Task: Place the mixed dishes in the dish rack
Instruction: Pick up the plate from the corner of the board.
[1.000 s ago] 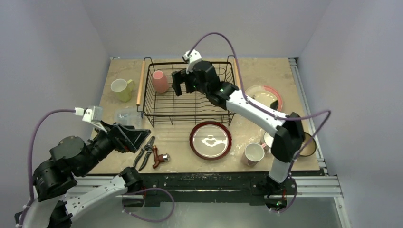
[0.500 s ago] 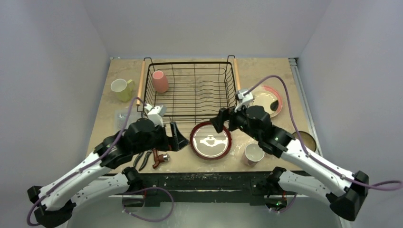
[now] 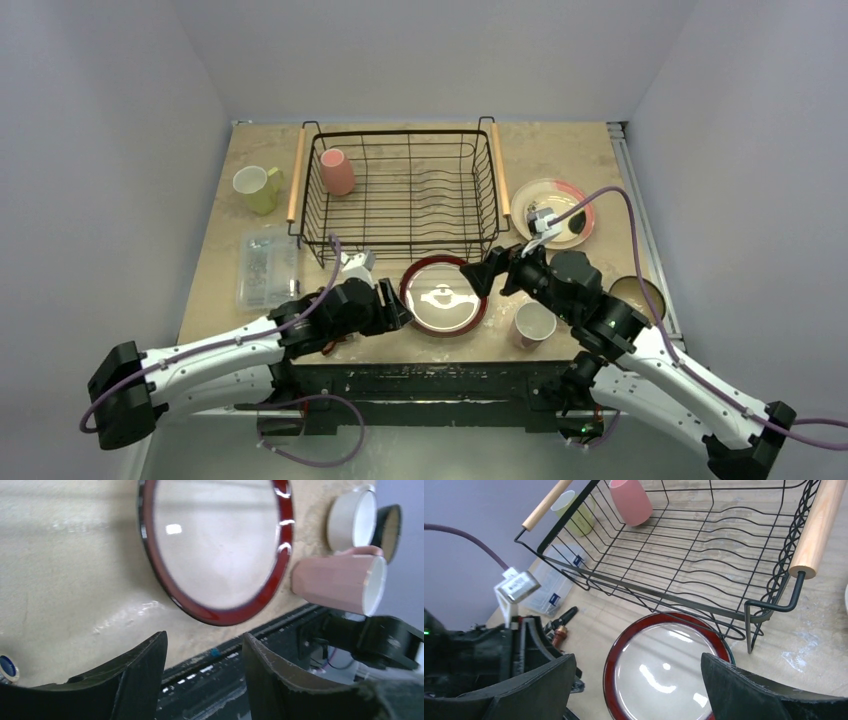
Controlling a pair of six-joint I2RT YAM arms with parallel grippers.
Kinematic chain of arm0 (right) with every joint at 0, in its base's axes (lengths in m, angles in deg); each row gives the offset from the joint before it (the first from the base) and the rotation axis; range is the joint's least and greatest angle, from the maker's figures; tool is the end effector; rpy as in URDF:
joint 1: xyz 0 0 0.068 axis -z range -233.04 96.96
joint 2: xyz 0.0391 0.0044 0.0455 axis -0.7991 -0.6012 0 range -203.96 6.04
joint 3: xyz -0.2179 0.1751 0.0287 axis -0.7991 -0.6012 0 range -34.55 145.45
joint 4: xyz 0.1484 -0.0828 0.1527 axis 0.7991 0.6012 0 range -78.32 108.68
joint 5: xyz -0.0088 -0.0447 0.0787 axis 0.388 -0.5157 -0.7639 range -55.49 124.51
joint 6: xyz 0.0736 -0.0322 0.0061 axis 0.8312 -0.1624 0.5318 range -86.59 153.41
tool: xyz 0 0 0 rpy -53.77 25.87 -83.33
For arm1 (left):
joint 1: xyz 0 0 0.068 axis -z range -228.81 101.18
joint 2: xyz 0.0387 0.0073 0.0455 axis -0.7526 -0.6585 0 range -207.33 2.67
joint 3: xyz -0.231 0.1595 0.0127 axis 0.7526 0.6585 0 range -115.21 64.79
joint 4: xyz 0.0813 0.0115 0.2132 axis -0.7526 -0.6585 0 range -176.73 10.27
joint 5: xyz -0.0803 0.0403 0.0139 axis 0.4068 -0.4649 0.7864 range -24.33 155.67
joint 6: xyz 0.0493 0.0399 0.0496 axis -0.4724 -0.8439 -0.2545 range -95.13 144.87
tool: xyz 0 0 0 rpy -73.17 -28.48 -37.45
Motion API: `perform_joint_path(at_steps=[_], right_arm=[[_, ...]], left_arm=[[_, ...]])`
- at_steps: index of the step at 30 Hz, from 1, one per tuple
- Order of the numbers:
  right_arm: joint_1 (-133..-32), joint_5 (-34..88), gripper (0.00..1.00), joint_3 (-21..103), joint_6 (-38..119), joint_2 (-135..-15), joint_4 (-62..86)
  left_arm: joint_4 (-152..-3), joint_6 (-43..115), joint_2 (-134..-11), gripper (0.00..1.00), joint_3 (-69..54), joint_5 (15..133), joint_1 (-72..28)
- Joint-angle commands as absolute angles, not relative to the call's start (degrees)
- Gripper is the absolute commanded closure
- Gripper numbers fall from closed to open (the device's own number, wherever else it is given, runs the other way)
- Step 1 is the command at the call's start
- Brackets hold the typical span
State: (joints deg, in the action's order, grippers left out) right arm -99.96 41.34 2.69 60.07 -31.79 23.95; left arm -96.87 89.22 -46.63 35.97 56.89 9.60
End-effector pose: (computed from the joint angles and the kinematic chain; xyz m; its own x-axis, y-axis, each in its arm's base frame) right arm 0.1116 0.1071 0.3066 -0.4257 0.1970 -0.8832 -0.5091 0.7548 0.4138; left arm 0.0994 -0.1415 0.2158 -0.8403 -0.3344 -0.4267 0.0487 0.7374 -0.6737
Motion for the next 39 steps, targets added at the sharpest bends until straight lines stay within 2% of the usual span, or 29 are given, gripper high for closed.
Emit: perform_joint_path(at_steps=[1,14,25,30,39], right_arm=[[-100.24,42.68,0.03,1.84,61.35,-29.68,23.25],[-100.24,43.33,0.03,1.44,62.23,-29.73,23.94],[-100.23,44.22,0.02,1.26,62.26,-29.31,25.22],[-100.24,44.27,0.01,1.58,62.33,-28.37,26.2],[-100.24,44.97,0.01,2.29,62.08,-28.64,27.41]], left_arm=[[-85.96,94.22,-49.8,0.45,38.87,50.78,9.97],[-83.68,93.6,-58.18,0.57,37.99,48.94,9.9],[-85.32,90.2,-63.77,0.59,33.98,47.46,9.4],[-87.21,90.68,-65.99,0.66,32.46,47.31,8.93],[-88.0,90.71,-71.31,0.67,29.48,48.64,8.61]])
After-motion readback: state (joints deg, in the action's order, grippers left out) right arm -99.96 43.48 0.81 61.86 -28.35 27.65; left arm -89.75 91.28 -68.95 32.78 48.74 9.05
